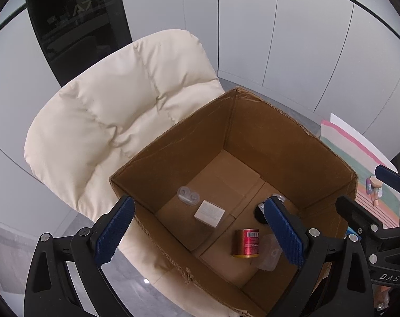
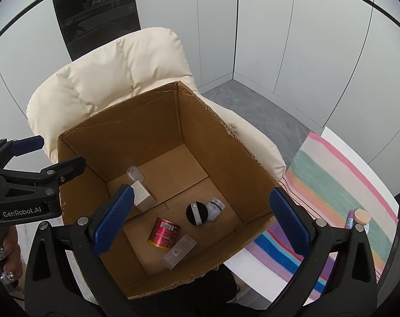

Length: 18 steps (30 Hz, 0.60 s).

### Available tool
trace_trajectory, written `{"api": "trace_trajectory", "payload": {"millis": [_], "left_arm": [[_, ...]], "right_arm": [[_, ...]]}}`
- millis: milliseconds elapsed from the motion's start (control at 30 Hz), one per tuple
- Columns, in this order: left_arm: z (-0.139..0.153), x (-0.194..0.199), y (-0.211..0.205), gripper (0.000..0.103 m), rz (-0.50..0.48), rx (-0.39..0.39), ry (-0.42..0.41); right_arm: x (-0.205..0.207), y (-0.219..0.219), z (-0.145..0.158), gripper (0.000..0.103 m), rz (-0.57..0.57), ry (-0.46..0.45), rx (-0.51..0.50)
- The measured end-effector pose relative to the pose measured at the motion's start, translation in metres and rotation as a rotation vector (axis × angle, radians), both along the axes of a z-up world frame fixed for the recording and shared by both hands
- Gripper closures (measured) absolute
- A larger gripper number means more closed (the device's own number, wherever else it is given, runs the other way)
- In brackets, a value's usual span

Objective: Organize objects
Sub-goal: 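Open both tools to drop the compact and clear case into the box, then move both tools away from the box back over the striped cloth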

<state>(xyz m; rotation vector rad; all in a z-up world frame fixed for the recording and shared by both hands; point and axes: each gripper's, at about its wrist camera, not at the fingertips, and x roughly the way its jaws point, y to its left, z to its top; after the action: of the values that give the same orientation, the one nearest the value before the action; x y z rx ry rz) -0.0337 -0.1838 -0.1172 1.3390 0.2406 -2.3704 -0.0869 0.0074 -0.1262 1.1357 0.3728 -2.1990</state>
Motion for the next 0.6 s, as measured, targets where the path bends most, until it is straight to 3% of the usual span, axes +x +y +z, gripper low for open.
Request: {"api": "trace_trajectory", "payload": {"millis": [367,600], "left_arm": [[0.007,0.035,0.002,0.004,0.010,0.071,-0.013],[0.014,0.064,0.016,0.004,-0.004,0.043,-0.009]], "right_arm": [[0.031,0.017,0.017,0.000,0.000,-0.004,-0.002],[0.059,0.040,0.032,0.000,-0.020,0.004,-0.015]]}}
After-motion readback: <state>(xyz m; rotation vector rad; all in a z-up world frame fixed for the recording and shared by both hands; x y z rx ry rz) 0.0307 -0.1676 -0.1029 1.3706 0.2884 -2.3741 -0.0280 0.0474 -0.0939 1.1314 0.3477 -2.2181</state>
